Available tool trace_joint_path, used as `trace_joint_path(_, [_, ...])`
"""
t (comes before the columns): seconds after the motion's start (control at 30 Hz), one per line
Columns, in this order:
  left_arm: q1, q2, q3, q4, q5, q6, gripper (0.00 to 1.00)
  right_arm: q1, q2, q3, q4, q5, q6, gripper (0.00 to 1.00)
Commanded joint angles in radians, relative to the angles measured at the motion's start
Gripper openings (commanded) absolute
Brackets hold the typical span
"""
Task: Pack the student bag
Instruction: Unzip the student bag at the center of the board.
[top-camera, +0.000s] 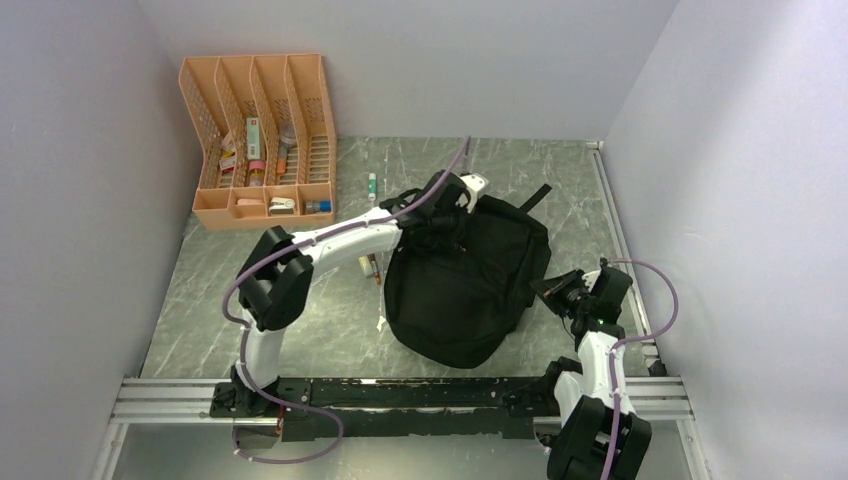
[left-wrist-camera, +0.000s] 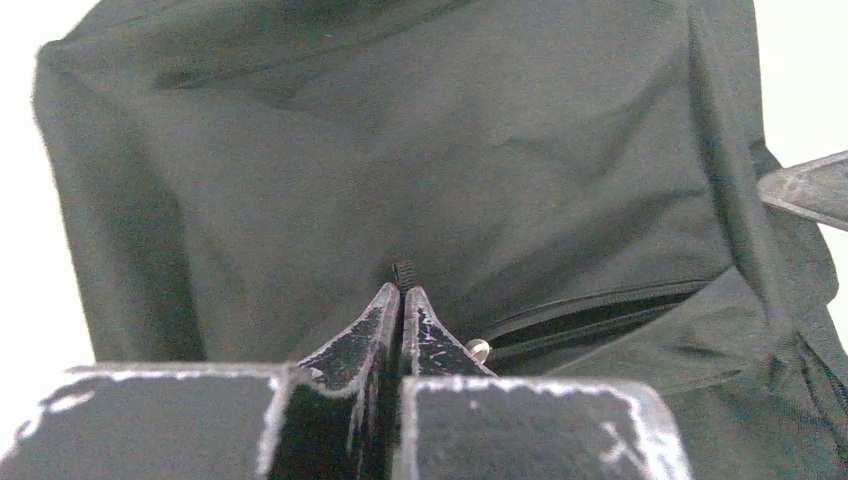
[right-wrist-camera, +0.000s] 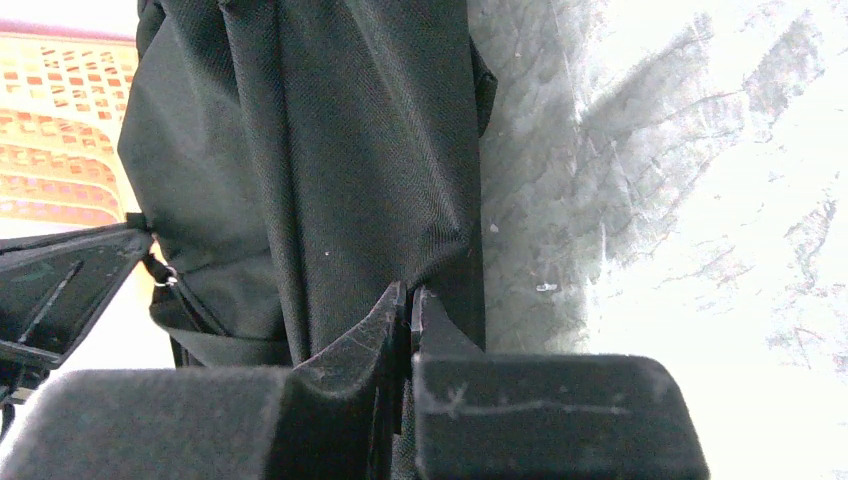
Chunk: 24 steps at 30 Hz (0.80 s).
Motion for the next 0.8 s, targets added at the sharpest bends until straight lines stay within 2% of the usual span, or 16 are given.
trace_joint_path(0.0, [0.059, -0.081, -0.034, 0.043, -0.078, 0.029, 0.05, -0.003, -0.016, 0.02, -0.039, 0.028, -0.017, 0.0])
trace_joint_path(0.77, [0.263, -0.177, -0.181, 0.054, -0.144, 0.057, 0.05, -0.002, -0.03, 0.047, -0.082, 0.086, -0.03, 0.0])
